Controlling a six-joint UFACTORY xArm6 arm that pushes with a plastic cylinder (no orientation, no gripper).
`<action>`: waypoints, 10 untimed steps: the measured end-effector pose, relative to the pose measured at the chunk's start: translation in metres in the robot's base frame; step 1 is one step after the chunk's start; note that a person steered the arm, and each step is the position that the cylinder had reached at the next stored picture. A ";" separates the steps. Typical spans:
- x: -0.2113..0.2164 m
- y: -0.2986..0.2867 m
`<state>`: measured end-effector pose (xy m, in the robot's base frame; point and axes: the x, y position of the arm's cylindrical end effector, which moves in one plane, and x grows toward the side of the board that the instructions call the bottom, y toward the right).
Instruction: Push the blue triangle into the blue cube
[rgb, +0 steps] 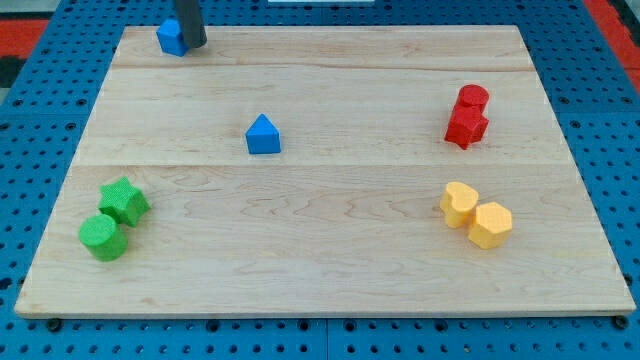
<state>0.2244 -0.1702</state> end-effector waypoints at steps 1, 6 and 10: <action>0.018 0.085; 0.241 0.160; 0.220 0.103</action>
<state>0.4441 -0.0670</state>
